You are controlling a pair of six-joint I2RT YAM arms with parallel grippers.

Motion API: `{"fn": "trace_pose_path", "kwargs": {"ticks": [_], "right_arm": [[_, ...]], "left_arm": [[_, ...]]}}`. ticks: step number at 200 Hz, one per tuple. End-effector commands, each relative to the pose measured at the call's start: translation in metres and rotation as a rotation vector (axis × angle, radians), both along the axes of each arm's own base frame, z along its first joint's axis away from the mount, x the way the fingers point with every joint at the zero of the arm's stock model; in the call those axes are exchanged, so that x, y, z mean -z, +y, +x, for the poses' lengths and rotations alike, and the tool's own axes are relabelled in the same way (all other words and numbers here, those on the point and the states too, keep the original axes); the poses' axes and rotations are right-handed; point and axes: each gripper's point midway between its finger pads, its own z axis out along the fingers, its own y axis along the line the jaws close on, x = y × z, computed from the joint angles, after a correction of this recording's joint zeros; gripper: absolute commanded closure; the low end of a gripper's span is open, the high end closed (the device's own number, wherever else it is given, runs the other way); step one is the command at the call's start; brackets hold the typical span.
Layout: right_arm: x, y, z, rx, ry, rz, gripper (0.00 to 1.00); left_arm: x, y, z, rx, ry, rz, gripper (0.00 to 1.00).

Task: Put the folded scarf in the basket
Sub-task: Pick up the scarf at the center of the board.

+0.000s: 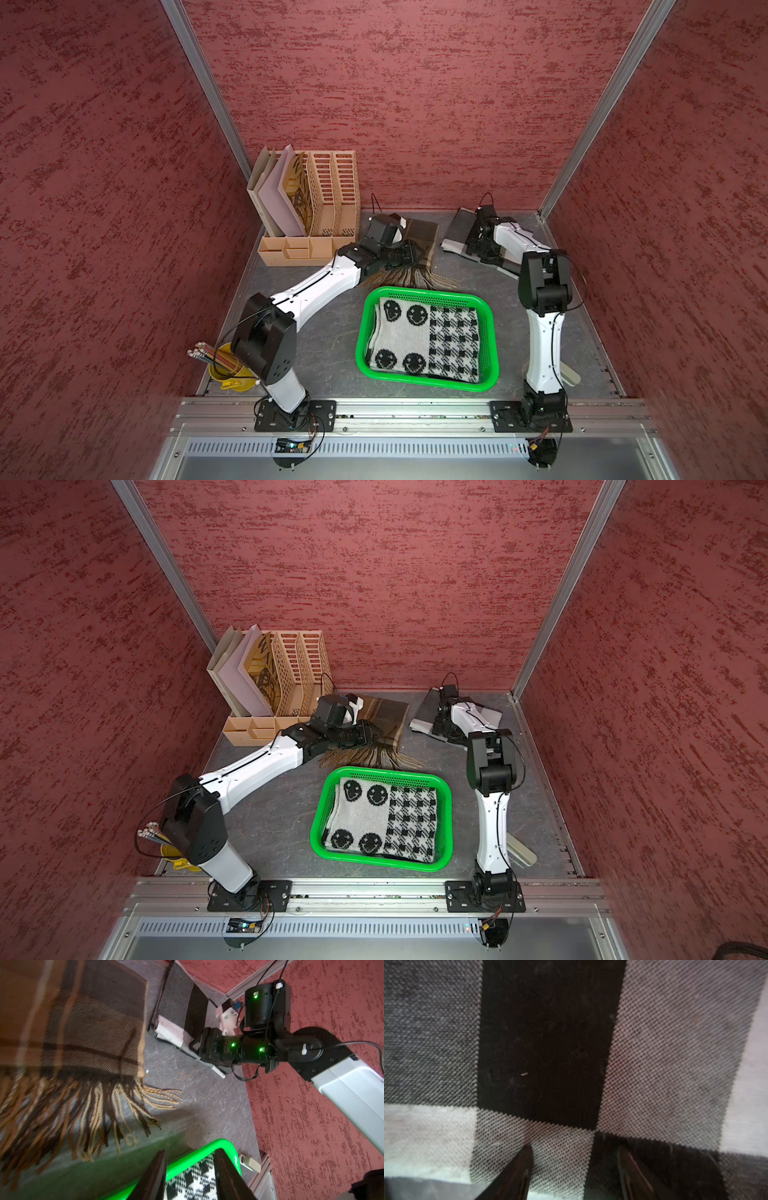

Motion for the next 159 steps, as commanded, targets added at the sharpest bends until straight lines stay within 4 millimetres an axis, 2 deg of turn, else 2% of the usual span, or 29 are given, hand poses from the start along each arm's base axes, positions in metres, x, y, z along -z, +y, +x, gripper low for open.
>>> {"fn": "trace_pose_path", "kwargs": {"ticks": [1,28,45,71,91,106,123,140,159], "right_arm": [[0.0,-0.001,-0.048,-0.057,0.086,-0.018,0.32],[0.001,0.002,-0.091,-0.058,0.091,0.0,0.33],[0.002,0.011,-0.107,-0.048,0.074,0.06,0.33],[-0.006,0.016,-0.103,-0.028,0.022,0.1,0.31],[-0.031,0.015,-0.095,-0.006,-0.04,0.103,0.29],[-0.058,0.004,-0.091,0.021,-0.114,0.061,0.27],[-0.081,-0.018,-0.088,0.066,-0.171,0.024,0.24],[-0.088,-0.043,-0.086,0.115,-0.183,0.025,0.23],[-0.084,-0.071,-0.084,0.175,-0.171,0.037,0.21]], "left_arm": [[0.001,-0.035,0.012,0.116,-0.082,-0.031,0.58],[0.027,-0.069,0.023,0.177,-0.054,0.016,0.57],[0.044,-0.089,0.029,0.196,-0.043,0.056,0.55],[0.077,-0.108,0.044,0.197,0.005,0.131,0.53],[0.103,-0.111,0.057,0.179,0.053,0.218,0.49],[0.12,-0.109,0.066,0.159,0.077,0.273,0.48],[0.133,-0.107,0.078,0.123,0.067,0.304,0.45],[0.141,-0.105,0.089,0.098,0.049,0.322,0.4],[0.149,-0.108,0.096,0.108,0.049,0.307,0.38]]}}
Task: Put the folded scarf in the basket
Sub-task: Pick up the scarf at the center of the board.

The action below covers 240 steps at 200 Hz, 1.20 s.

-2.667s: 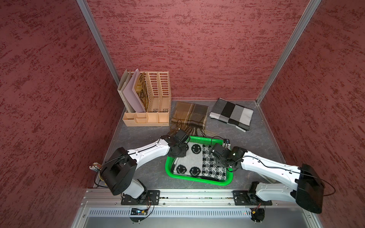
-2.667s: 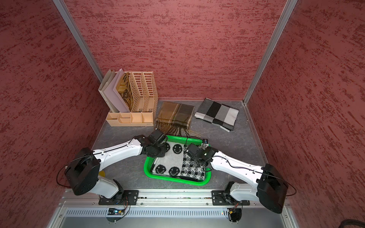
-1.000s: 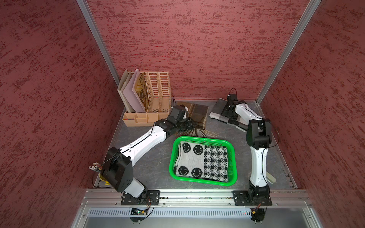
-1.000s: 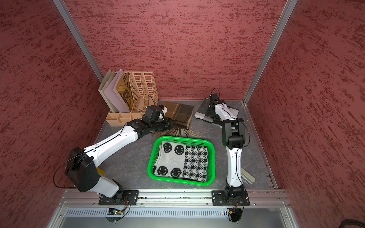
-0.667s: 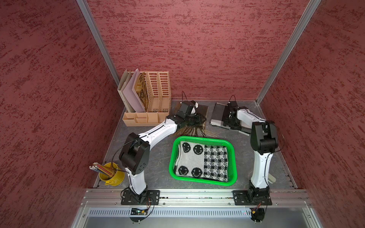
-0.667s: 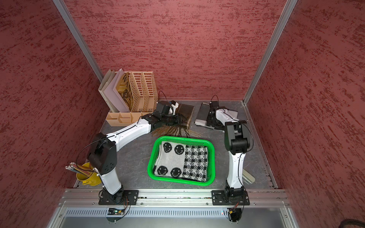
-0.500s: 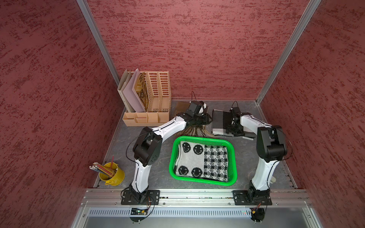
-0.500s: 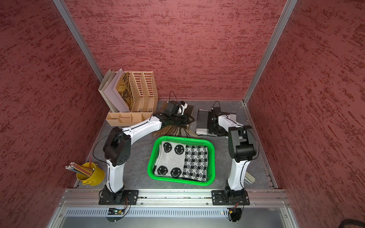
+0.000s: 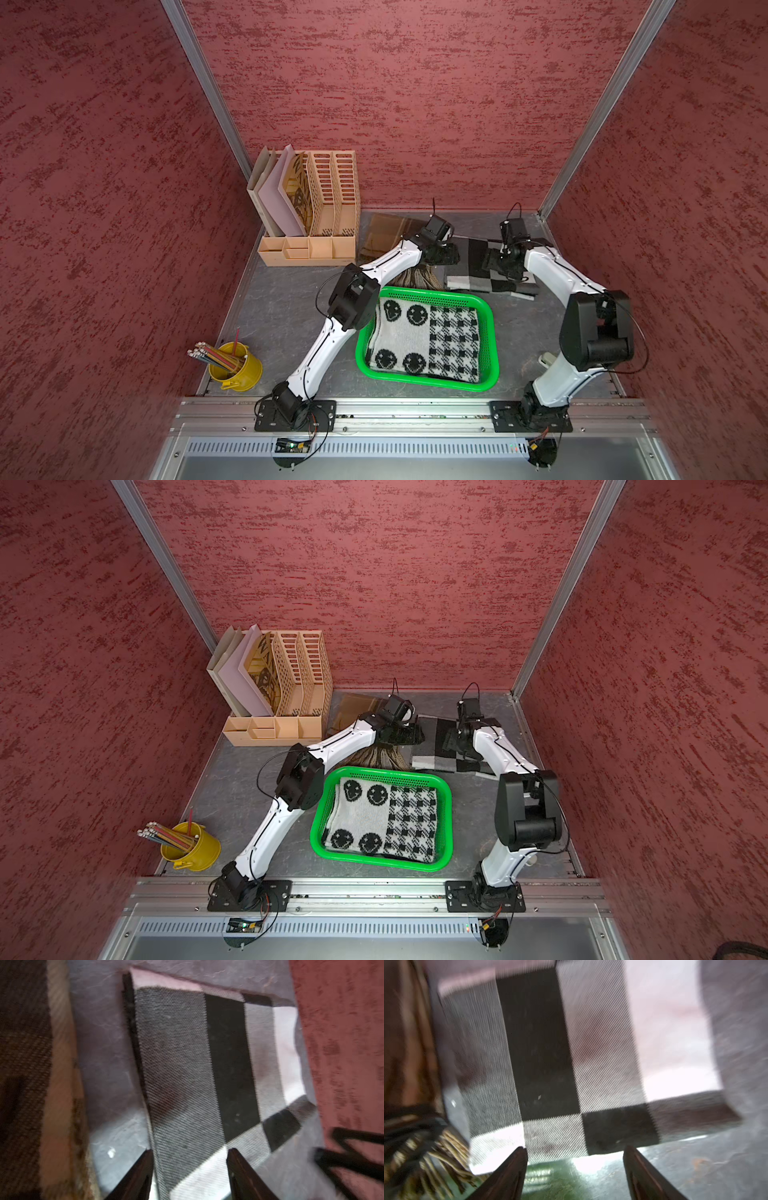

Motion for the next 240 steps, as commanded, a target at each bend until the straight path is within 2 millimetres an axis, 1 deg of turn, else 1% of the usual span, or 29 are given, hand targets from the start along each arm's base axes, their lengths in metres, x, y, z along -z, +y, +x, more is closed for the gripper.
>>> {"fn": "trace_pose_path", "kwargs": {"ticks": [1,21,37,61,82,99,114,137,164,193,210,240], "right_arm": [[0.0,-0.045,0.004,0.104,-0.002,-0.017,0.21],[0.01,-0.074,0.005,0.186,0.001,0.043,0.19],[0.02,-0.093,0.009,0.226,0.001,0.092,0.17],[0.033,-0.109,0.02,0.234,0.002,0.159,0.16],[0.042,-0.121,0.025,0.263,0.0,0.224,0.16],[0.047,-0.13,0.025,0.279,-0.001,0.236,0.16],[0.052,-0.129,0.025,0.263,0.008,0.249,0.16],[0.067,-0.124,0.024,0.25,0.041,0.277,0.16],[0.079,-0.123,0.025,0.232,0.064,0.287,0.16],[0.088,-0.118,0.029,0.213,0.082,0.318,0.17],[0.093,-0.114,0.029,0.208,0.091,0.334,0.19],[0.101,-0.106,0.028,0.189,0.11,0.349,0.24]], "left_arm": [[0.009,0.006,0.012,-0.01,-0.013,0.031,0.38],[0.019,-0.002,0.015,0.015,0.009,0.001,0.37],[0.027,-0.006,0.014,0.028,0.036,-0.015,0.37],[0.033,-0.015,0.011,0.046,0.058,-0.054,0.38],[0.041,-0.013,0.011,0.034,0.081,-0.048,0.4],[0.045,-0.012,0.009,0.036,0.097,-0.048,0.4],[0.046,-0.016,0.006,0.057,0.105,-0.067,0.4],[0.046,-0.026,-0.002,0.094,0.129,-0.103,0.45],[0.047,-0.032,-0.009,0.11,0.139,-0.109,0.46],[0.049,-0.033,-0.009,0.106,0.144,-0.113,0.5],[0.05,-0.034,-0.01,0.107,0.151,-0.123,0.55],[0.049,-0.037,-0.01,0.099,0.154,-0.148,0.54]]}}
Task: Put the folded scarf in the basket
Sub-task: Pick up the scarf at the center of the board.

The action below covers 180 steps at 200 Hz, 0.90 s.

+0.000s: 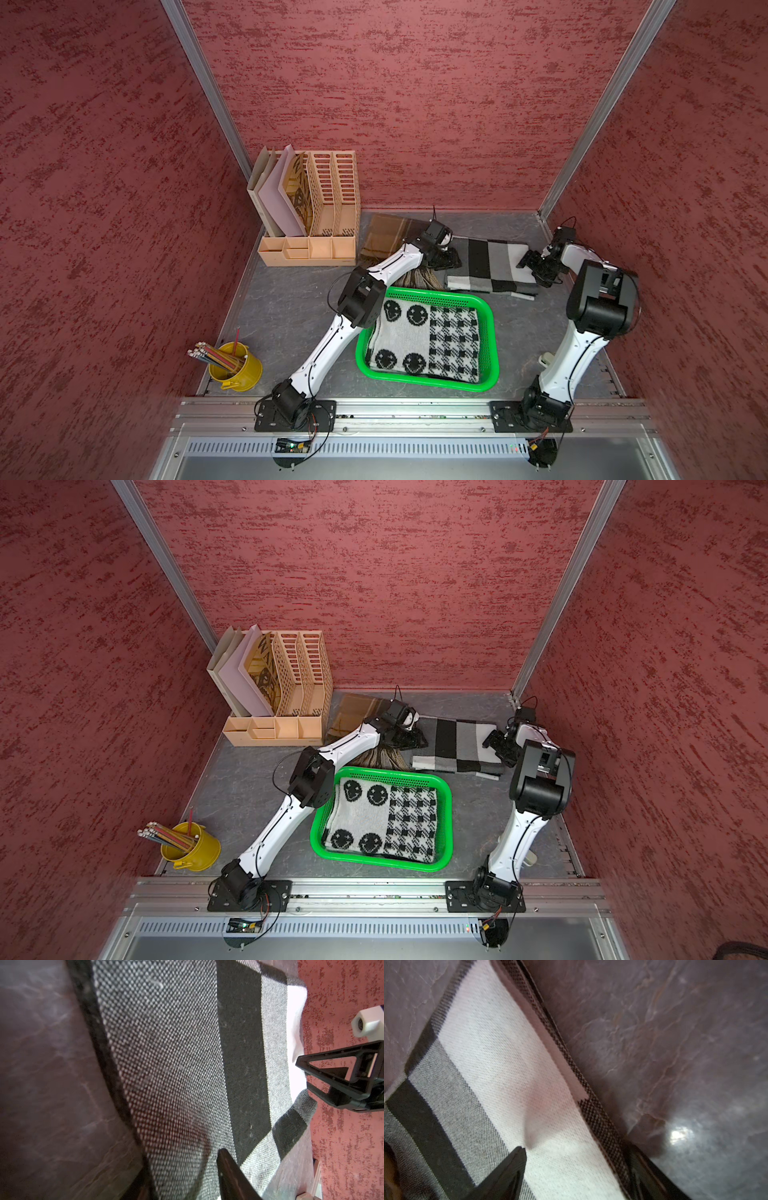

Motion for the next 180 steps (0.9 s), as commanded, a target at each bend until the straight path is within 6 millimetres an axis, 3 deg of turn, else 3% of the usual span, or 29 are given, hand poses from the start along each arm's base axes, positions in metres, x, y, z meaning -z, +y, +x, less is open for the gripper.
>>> {"fn": "trace_pose_path", "kwargs": {"ticks": [1,51,79,98,117,180], "right_arm": [[0.017,0.013,0.0,-0.036,0.025,0.043,0.24],[0.018,0.034,0.005,-0.084,0.026,0.029,0.43],[0.003,0.033,0.008,-0.056,-0.015,-0.021,0.7],[-0.009,0.033,0.009,-0.051,-0.035,-0.068,0.87],[-0.02,0.034,0.01,-0.044,-0.057,-0.102,1.0],[-0.068,0.046,0.011,-0.027,-0.147,-0.167,1.0]], "left_arm": [[0.015,-0.008,-0.007,0.014,0.033,-0.023,0.54],[0.007,-0.016,-0.002,0.001,0.022,-0.076,0.68],[-0.004,-0.021,0.001,0.002,0.009,-0.116,0.84],[-0.015,-0.022,0.005,-0.01,-0.006,-0.139,0.86],[-0.027,-0.021,0.008,-0.019,-0.024,-0.162,0.97],[-0.08,-0.02,0.011,-0.017,-0.094,-0.203,1.0]]}}
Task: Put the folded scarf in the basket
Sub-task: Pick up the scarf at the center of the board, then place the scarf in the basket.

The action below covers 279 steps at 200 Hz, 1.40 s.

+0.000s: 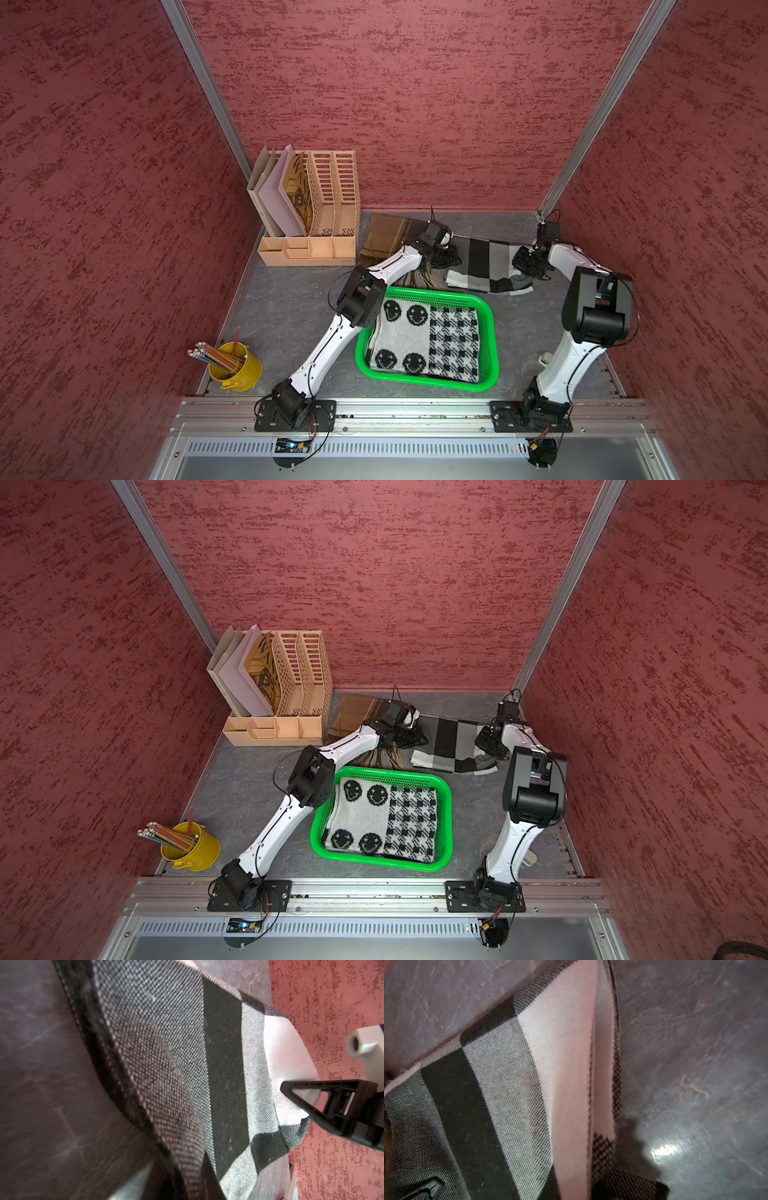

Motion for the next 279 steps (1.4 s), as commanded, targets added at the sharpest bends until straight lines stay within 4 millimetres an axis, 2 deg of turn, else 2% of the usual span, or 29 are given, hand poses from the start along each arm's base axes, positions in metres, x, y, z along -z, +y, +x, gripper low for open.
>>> {"fn": "trace_pose_path", "kwargs": {"ticks": [1,46,97,147,182,193,198,217,242,279], "right_arm": [[-0.033,0.003,0.005,0.018,-0.075,-0.043,1.0],[-0.071,0.017,0.004,0.002,-0.134,-0.053,1.0],[-0.113,0.028,-0.001,-0.008,-0.203,-0.046,1.0],[-0.157,0.064,-0.01,-0.089,-0.258,-0.028,1.0],[-0.185,0.095,-0.033,-0.133,-0.292,-0.011,1.0],[-0.186,0.101,-0.04,-0.133,-0.293,-0.004,1.0],[-0.197,0.104,-0.047,-0.133,-0.322,0.005,1.0],[-0.204,0.118,-0.065,-0.144,-0.343,0.04,1.0],[-0.211,0.14,-0.091,-0.181,-0.359,0.079,1.0],[-0.204,0.166,-0.134,-0.23,-0.337,0.13,1.0]], "left_arm": [[-0.066,-0.007,0.002,0.012,-0.099,-0.08,1.0],[-0.102,-0.003,0.002,0.006,-0.142,-0.081,1.0],[-0.14,0.015,0.001,-0.038,-0.14,-0.067,1.0],[-0.189,0.044,-0.007,-0.067,-0.192,-0.033,1.0],[-0.219,0.071,-0.021,-0.09,-0.223,-0.005,1.0],[-0.228,0.081,-0.028,-0.098,-0.238,0.014,1.0],[-0.23,0.086,-0.031,-0.102,-0.24,0.021,1.0],[-0.24,0.102,-0.047,-0.105,-0.244,0.035,1.0],[-0.246,0.123,-0.073,-0.109,-0.242,0.051,1.0],[-0.246,0.156,-0.109,-0.126,-0.233,0.07,1.0]]}}
